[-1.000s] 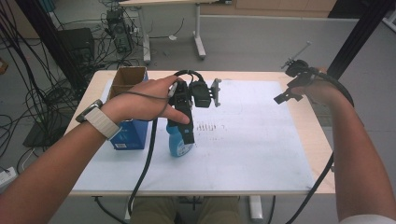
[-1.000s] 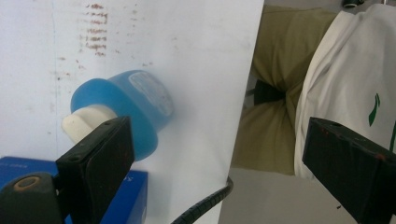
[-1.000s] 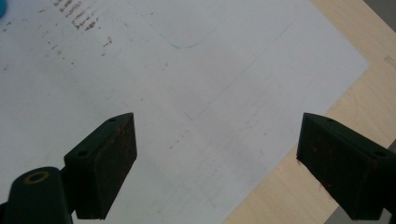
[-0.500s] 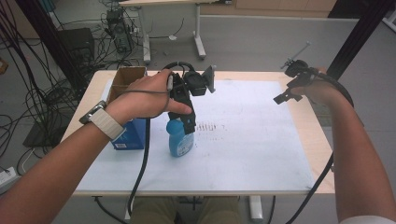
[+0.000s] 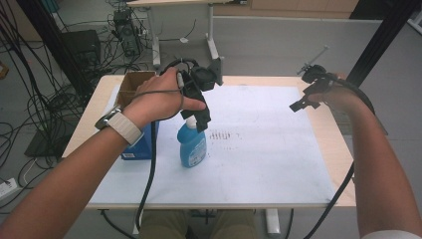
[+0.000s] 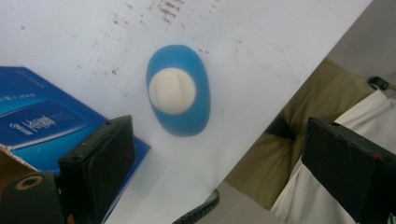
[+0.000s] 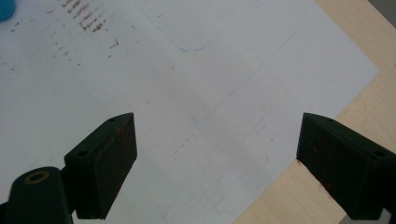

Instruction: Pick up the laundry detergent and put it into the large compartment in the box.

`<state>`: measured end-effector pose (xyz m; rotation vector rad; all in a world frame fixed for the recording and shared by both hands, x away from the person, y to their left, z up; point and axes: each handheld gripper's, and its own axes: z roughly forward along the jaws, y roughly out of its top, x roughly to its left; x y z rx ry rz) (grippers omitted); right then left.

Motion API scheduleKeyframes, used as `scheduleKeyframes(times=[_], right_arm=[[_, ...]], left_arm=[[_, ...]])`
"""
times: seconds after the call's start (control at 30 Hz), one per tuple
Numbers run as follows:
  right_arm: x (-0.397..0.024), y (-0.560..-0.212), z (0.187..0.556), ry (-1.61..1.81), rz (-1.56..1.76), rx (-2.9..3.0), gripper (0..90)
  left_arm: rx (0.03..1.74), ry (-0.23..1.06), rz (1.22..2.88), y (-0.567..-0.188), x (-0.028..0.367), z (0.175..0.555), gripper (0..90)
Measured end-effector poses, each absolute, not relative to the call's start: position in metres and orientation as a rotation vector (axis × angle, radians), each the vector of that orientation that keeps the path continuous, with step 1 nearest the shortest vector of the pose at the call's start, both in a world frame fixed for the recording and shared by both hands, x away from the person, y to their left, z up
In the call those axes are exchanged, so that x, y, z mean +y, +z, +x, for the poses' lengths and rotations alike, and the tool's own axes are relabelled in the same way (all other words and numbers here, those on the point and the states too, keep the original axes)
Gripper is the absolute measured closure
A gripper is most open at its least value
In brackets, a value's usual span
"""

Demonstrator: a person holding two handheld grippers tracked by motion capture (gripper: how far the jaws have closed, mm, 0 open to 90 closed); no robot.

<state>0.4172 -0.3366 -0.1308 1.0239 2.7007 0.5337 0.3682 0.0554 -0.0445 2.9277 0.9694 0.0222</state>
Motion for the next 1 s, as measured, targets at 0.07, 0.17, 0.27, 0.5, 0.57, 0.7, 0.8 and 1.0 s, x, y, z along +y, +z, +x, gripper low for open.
scheduleKeyframes(times=[0.07,0.17,0.27,0.5,0.57,0.7,0.8,1.0], right_arm=[[-0.338,-0.131,0.417,0.536,1.026,2.699,12.4],[-0.339,-0.132,0.416,0.536,1.028,2.700,12.4],[-0.339,-0.132,0.416,0.536,1.030,2.700,12.4],[-0.337,-0.131,0.416,0.539,1.020,2.700,12.4],[-0.336,-0.131,0.416,0.538,1.017,2.703,12.4],[-0.335,-0.131,0.416,0.537,1.011,2.705,12.4],[-0.334,-0.131,0.416,0.538,1.008,2.706,12.4],[-0.333,-0.131,0.416,0.529,1.004,2.708,12.4]], left_arm=[[0.997,0.019,2.920,-0.047,0.056,0.371,10.4],[1.044,0.026,2.908,-0.050,0.055,0.373,10.4],[1.071,0.042,2.910,-0.051,0.054,0.375,10.4],[1.099,0.051,2.904,-0.053,0.053,0.378,10.3],[1.108,0.046,2.904,-0.055,0.054,0.379,10.0],[1.119,0.028,2.903,-0.061,0.055,0.383,10.1],[1.121,0.033,2.895,-0.065,0.057,0.384,9.9],[1.124,0.036,2.891,-0.072,0.058,0.385,9.6]])
